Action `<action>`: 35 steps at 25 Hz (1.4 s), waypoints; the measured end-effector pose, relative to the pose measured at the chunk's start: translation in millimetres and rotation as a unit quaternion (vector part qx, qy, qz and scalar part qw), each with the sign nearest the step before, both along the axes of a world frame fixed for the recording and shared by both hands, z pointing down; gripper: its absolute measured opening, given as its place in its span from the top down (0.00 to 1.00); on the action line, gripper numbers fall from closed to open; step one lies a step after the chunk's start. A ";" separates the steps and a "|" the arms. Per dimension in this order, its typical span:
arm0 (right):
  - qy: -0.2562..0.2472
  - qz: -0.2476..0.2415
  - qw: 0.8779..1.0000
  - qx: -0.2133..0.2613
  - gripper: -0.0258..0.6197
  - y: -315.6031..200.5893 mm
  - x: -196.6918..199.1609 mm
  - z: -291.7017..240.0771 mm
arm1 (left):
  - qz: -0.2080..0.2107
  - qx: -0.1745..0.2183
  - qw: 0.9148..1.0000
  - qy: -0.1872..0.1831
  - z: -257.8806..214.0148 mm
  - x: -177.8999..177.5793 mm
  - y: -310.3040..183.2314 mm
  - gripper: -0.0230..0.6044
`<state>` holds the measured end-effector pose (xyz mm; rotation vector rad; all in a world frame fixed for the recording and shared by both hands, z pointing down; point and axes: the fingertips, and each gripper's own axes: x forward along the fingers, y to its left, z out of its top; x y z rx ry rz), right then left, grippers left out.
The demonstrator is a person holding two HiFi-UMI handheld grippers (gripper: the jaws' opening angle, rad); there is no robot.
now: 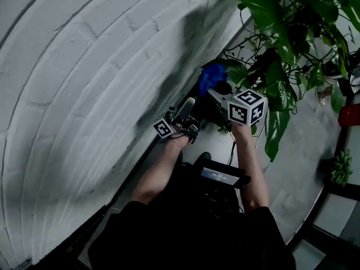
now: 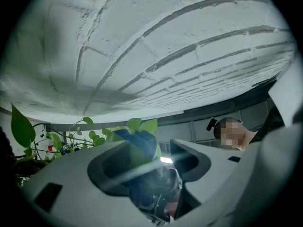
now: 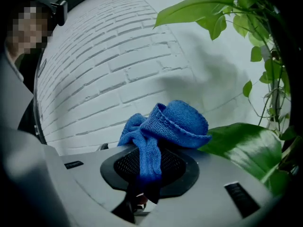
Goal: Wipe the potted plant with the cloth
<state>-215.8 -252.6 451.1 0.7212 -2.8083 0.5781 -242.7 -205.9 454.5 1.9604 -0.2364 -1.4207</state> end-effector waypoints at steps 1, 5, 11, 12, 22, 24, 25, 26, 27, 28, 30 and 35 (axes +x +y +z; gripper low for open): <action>0.000 -0.009 1.000 -0.002 0.79 5.9 -6.0 0.8 | 0.000 0.001 1.000 -0.005 -0.4 0.1 1.9 0.52; -0.001 -0.017 1.000 -0.004 0.79 22.7 -14.7 -0.4 | -0.002 -0.005 1.000 -0.022 2.7 -4.2 8.1 0.51; 0.002 -0.049 0.999 -0.014 0.79 60.4 -34.6 10.4 | 0.008 -0.023 0.999 -0.023 11.5 -13.4 19.4 0.47; -0.005 -0.049 0.999 -0.020 0.79 65.1 -35.5 12.2 | 0.009 -0.026 0.999 -0.025 12.5 -14.1 22.0 0.47; -0.166 0.111 0.979 -0.030 0.79 98.3 59.8 -23.6 | 0.056 -0.032 0.995 -0.074 -4.2 8.2 45.3 0.47; -0.207 0.162 0.965 -0.019 0.79 105.4 95.6 -37.5 | 0.076 -0.032 0.993 -0.088 -10.9 18.8 50.4 0.47; -0.225 0.186 0.956 -0.012 0.79 110.3 114.1 -44.2 | 0.084 -0.033 0.991 -0.095 -14.2 24.0 54.0 0.48; -0.241 0.207 0.948 -0.004 0.79 116.5 132.2 -50.7 | 0.091 -0.034 0.990 -0.101 -17.6 28.5 58.5 0.48; -0.255 0.225 0.940 0.005 0.79 123.8 149.5 -57.1 | 0.097 -0.034 0.989 -0.106 -21.2 32.4 64.0 0.48; -0.268 0.241 0.933 0.015 0.79 131.9 165.9 -63.0 | 0.102 -0.033 0.988 -0.111 -25.3 36.2 70.0 0.48; -0.290 0.265 0.919 0.033 0.79 149.6 195.3 -73.1 | 0.108 -0.027 0.987 -0.119 -34.9 44.5 83.3 0.50; -0.339 0.272 0.899 0.055 0.79 198.1 245.0 -91.9 | 0.121 -0.020 0.984 -0.129 -58.2 80.4 121.8 0.51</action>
